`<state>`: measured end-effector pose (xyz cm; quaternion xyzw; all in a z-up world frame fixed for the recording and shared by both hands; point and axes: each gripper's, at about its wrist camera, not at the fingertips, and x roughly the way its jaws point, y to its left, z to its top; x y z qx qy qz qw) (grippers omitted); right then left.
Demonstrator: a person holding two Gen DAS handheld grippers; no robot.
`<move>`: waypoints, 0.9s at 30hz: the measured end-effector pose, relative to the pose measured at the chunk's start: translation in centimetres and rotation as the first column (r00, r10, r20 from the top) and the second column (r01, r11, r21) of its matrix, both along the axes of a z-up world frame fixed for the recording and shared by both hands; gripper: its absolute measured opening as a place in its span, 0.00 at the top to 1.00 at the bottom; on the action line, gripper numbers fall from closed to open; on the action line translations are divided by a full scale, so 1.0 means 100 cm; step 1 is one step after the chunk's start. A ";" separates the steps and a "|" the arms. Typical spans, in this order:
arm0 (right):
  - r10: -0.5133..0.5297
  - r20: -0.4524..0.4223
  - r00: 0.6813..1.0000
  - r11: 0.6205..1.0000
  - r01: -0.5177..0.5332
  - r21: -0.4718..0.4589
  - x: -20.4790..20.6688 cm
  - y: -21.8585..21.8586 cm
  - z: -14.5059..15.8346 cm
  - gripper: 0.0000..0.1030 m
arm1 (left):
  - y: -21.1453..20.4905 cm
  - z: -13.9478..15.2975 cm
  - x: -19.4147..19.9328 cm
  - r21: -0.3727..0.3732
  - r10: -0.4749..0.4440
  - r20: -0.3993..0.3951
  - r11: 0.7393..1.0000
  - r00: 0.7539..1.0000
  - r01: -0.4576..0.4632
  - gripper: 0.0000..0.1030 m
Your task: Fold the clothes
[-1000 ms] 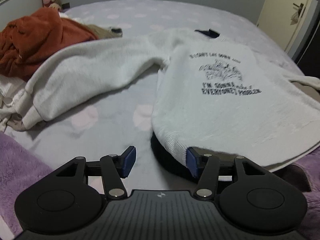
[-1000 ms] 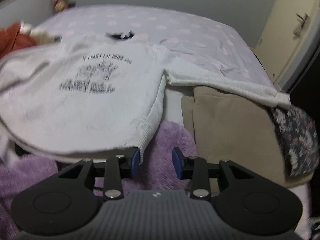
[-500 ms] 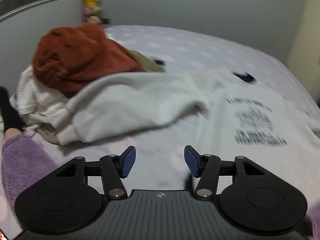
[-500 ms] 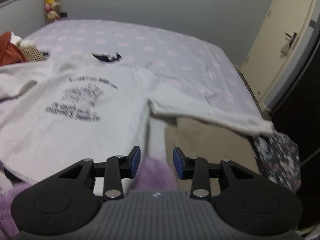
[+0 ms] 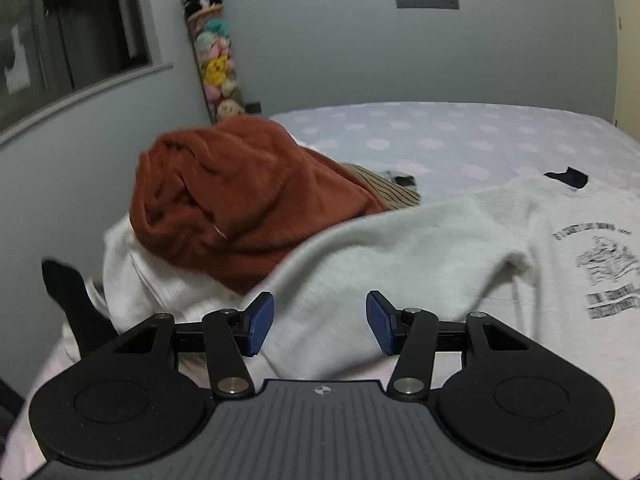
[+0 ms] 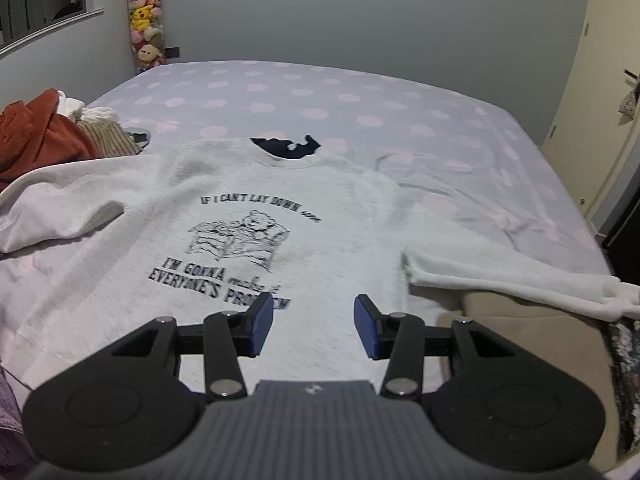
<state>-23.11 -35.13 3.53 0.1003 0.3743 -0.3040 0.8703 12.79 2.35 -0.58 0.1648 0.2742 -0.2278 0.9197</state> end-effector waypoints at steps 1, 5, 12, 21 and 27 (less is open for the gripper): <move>0.004 0.000 1.000 1.000 -0.004 0.004 0.004 0.000 -0.001 0.51 | 0.003 0.000 0.007 0.011 -0.010 0.016 1.000 1.000 0.009 0.52; 0.008 -0.015 1.000 1.000 -0.008 0.013 0.017 0.001 -0.007 0.50 | 0.008 -0.016 0.043 0.074 -0.040 0.037 0.997 0.999 0.037 0.50; 0.005 -0.065 0.998 0.999 -0.002 0.035 0.032 0.001 -0.015 0.49 | 0.008 -0.061 0.093 0.189 -0.044 -0.055 0.981 0.998 0.054 0.50; 0.082 -0.089 0.993 0.995 -0.078 0.055 0.070 0.001 -0.023 0.49 | 0.003 -0.058 0.112 0.257 -0.092 -0.136 0.958 0.986 0.125 0.92; 0.108 -0.042 0.993 0.992 -0.104 0.074 0.078 -0.006 -0.028 0.49 | -0.020 0.023 0.115 0.209 -0.138 -0.178 0.962 0.974 0.174 0.93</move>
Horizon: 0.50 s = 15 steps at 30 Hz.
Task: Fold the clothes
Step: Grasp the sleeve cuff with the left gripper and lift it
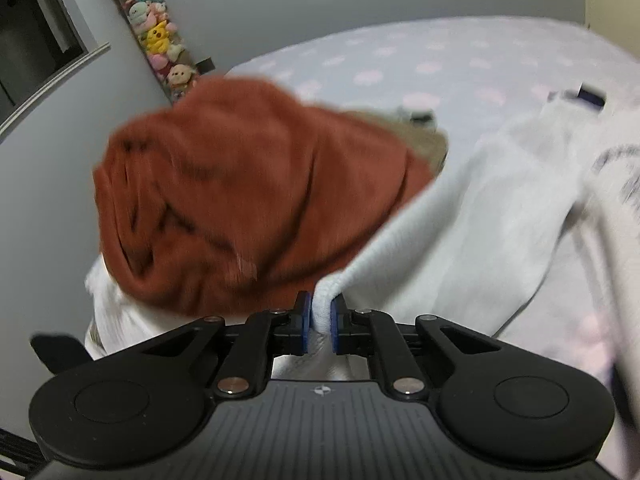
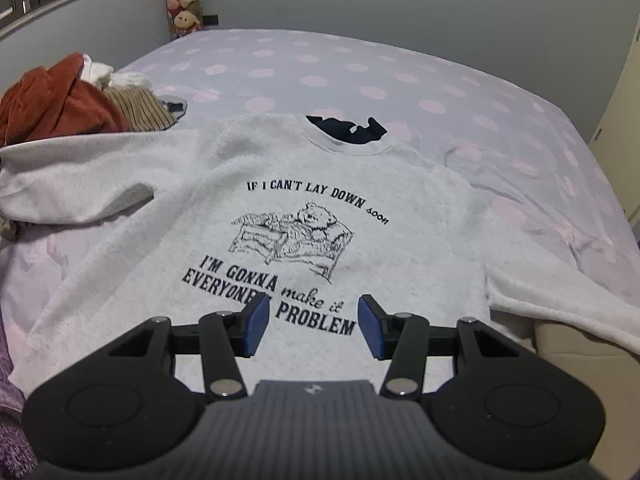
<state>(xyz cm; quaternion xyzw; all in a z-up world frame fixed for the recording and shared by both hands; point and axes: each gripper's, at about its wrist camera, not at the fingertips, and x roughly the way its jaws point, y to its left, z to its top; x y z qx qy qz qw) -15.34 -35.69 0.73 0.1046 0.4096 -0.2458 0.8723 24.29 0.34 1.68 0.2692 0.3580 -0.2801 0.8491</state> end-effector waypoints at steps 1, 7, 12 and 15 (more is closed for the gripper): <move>-0.003 0.013 1.000 1.000 0.003 0.008 -0.001 -0.002 -0.001 0.49 | -0.006 0.015 0.001 -0.015 -0.005 -0.008 1.000 1.000 0.005 0.93; -0.011 0.098 0.995 0.998 0.004 0.067 -0.017 -0.007 -0.007 0.49 | -0.060 0.115 0.017 -0.139 0.005 -0.018 0.990 1.000 -0.007 0.93; -0.064 0.147 0.987 0.994 0.050 0.097 -0.042 -0.015 -0.010 0.49 | -0.102 0.176 0.047 -0.111 0.129 0.111 0.987 0.985 -0.117 0.93; -0.104 0.172 0.980 0.990 0.085 0.117 -0.059 -0.022 -0.011 0.48 | -0.123 0.188 0.065 -0.071 0.191 0.167 0.981 0.967 -0.181 0.93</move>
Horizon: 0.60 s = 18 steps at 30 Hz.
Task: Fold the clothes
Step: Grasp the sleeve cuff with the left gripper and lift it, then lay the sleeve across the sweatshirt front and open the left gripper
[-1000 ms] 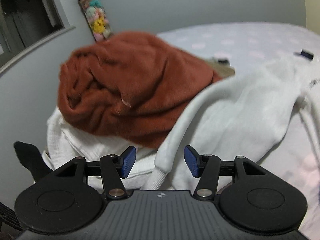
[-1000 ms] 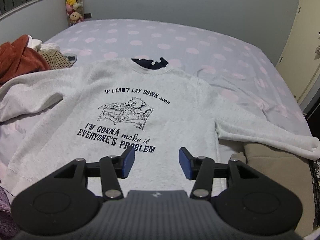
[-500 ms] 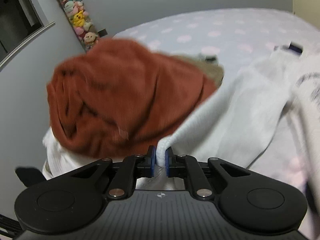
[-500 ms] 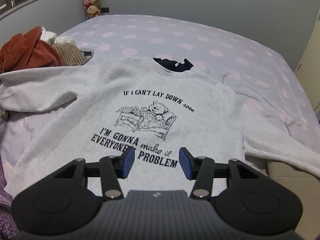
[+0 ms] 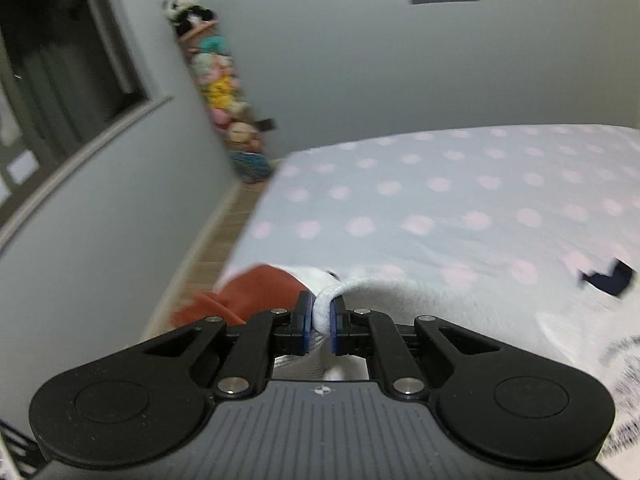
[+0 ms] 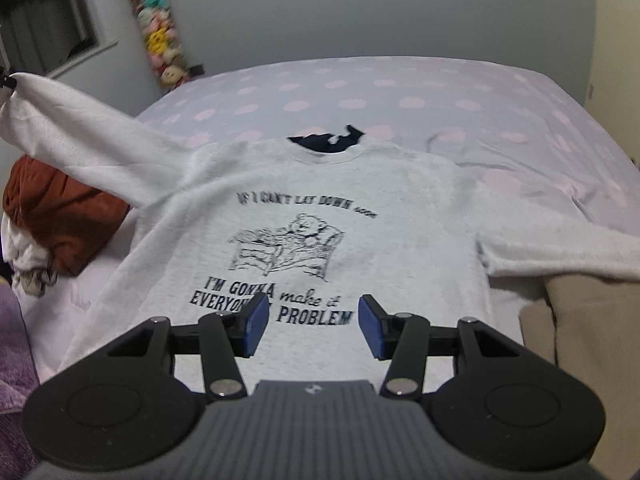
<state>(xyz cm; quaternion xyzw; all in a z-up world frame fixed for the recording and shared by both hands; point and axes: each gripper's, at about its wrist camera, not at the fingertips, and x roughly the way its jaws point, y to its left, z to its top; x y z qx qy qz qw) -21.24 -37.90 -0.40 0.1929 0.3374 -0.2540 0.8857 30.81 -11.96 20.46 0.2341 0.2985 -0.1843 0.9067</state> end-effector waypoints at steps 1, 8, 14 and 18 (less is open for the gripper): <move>-0.013 0.007 1.000 1.000 0.013 0.005 -0.006 -0.002 0.000 0.48 | -0.007 0.001 0.006 0.015 0.020 0.007 1.000 1.000 -0.020 0.93; -0.085 0.038 0.996 0.995 0.083 0.046 -0.034 -0.019 0.000 0.48 | -0.053 -0.009 0.008 0.112 0.023 -0.097 0.994 0.995 -0.012 0.93; -0.069 0.039 0.997 0.995 0.066 0.069 -0.026 -0.032 -0.007 0.48 | -0.089 -0.005 -0.037 0.206 -0.110 -0.293 0.963 0.950 0.176 0.93; -0.026 0.061 0.998 0.996 0.021 0.083 -0.011 -0.034 -0.012 0.47 | -0.122 0.008 -0.077 0.107 -0.255 -0.432 0.938 0.865 0.330 0.93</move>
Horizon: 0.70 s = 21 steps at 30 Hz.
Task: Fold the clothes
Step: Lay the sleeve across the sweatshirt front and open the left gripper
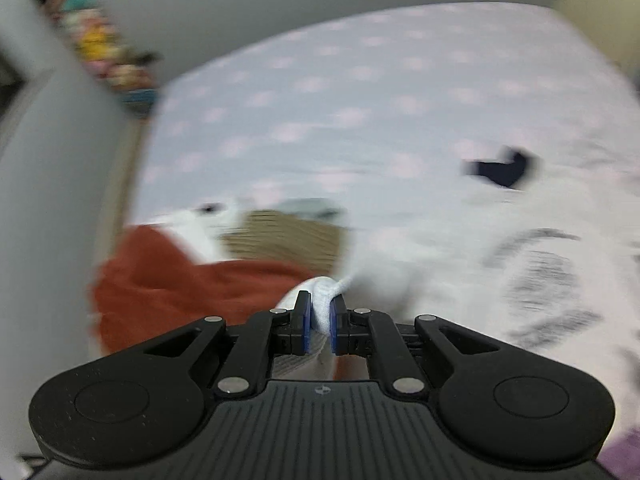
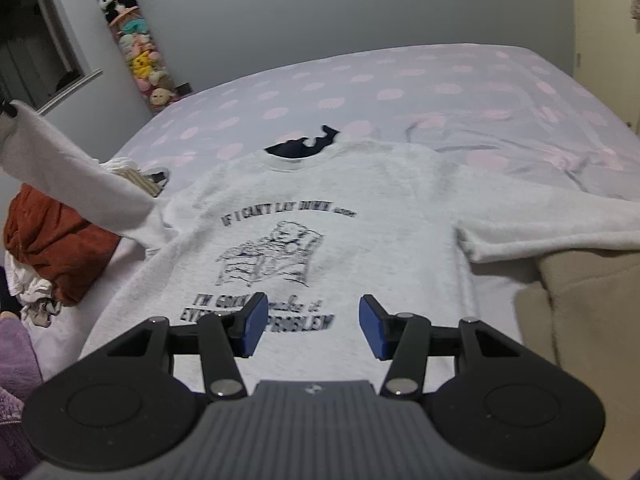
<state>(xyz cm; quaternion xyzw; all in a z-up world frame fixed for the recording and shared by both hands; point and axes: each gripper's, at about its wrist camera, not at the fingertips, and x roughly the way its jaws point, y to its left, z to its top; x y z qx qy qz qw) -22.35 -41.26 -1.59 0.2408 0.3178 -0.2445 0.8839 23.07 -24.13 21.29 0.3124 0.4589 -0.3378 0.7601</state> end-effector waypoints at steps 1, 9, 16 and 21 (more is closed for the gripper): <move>0.011 0.006 1.000 1.000 -0.011 0.003 0.004 0.000 -0.001 0.48 | -0.011 0.003 -0.010 -0.031 -0.034 -0.039 0.999 0.999 0.033 0.93; 0.032 0.022 0.999 0.999 -0.031 -0.014 0.016 -0.009 0.001 0.47 | -0.114 -0.016 -0.097 -0.243 -0.325 -0.250 0.933 0.912 0.266 0.92; 0.009 -0.010 1.000 0.994 -0.010 -0.112 0.024 -0.019 0.009 0.48 | -0.181 -0.082 -0.138 -0.306 -0.404 -0.359 0.903 0.842 0.303 0.92; -0.002 -0.016 1.000 0.994 0.000 -0.107 0.031 -0.029 0.002 0.48 | -0.211 -0.130 -0.152 -0.305 -0.405 -0.401 0.905 0.821 0.298 0.92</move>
